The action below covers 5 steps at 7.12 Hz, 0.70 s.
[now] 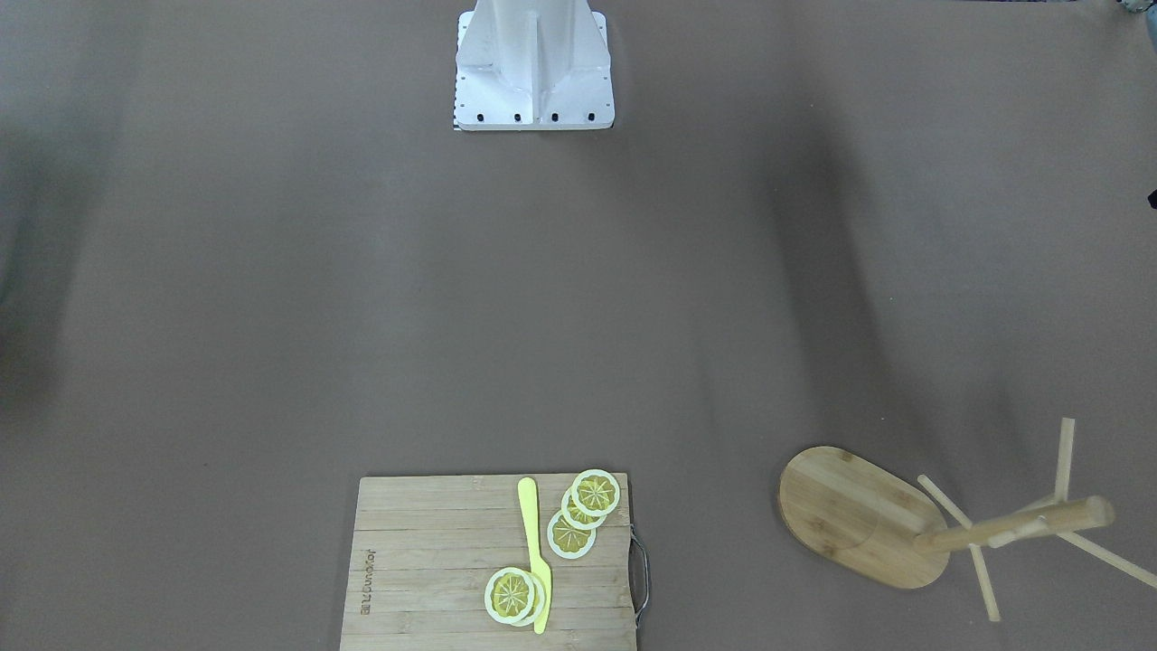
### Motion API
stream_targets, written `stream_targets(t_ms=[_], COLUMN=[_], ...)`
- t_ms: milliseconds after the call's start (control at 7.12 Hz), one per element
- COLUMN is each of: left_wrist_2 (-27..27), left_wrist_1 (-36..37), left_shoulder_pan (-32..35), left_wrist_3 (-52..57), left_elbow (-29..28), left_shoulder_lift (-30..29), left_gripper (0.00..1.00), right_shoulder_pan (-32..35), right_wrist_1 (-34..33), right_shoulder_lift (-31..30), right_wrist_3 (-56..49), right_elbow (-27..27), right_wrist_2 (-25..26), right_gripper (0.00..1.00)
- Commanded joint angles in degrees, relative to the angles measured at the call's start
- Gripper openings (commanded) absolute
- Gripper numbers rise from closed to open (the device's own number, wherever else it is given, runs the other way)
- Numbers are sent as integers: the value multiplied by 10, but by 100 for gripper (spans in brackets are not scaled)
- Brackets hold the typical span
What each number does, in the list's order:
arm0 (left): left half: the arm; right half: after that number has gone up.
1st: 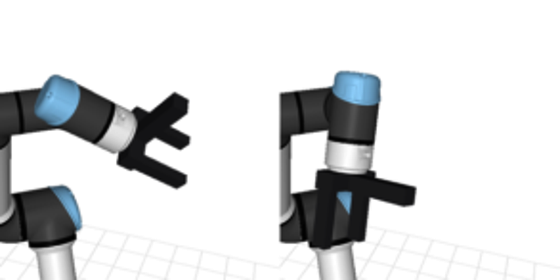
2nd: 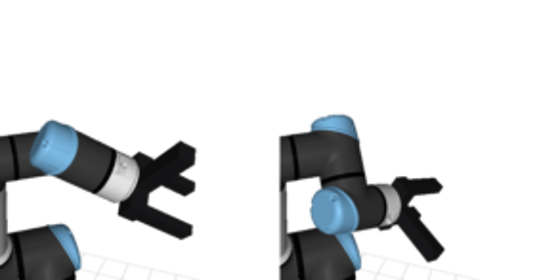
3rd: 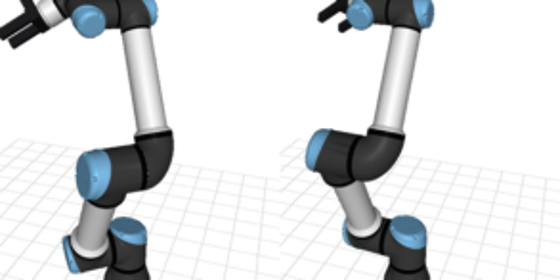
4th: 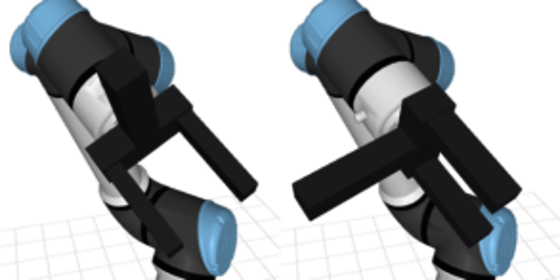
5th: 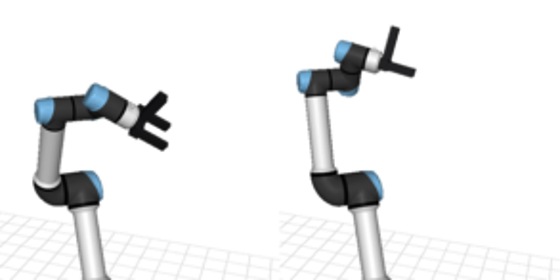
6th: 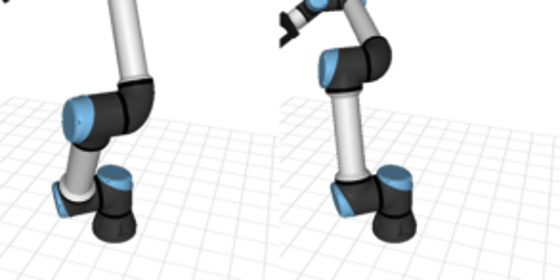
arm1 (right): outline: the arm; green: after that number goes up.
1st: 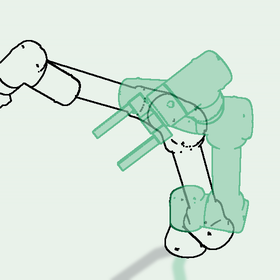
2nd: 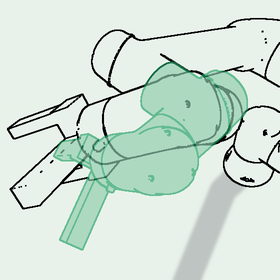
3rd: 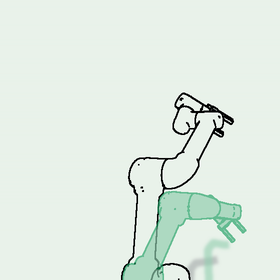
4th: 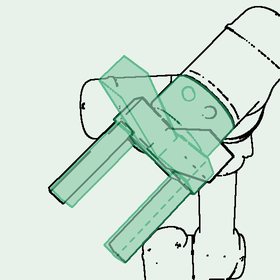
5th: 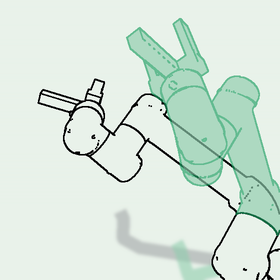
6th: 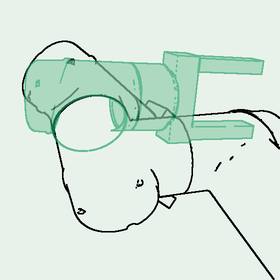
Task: Hang cup on storage rack
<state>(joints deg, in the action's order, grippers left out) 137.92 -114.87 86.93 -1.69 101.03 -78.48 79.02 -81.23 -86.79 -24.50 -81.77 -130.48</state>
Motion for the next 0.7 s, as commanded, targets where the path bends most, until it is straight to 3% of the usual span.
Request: stream_targets(t_ms=[0, 140, 561], left_wrist_2=[0, 0, 0], left_wrist_1=[0, 0, 0], left_shoulder_pan=[1, 1, 0], left_wrist_3=[-1, -1, 0], left_elbow=[0, 0, 0], left_shoulder_lift=[0, -1, -3], left_gripper=[98, 98, 98], right_shoulder_pan=[-6, -7, -7], right_wrist_1=[17, 20, 7], right_shoulder_lift=[0, 1, 21], right_wrist_3=[0, -1, 13], right_elbow=[20, 27, -4], right_wrist_2=[5, 4, -5], right_gripper=[41, 0, 0])
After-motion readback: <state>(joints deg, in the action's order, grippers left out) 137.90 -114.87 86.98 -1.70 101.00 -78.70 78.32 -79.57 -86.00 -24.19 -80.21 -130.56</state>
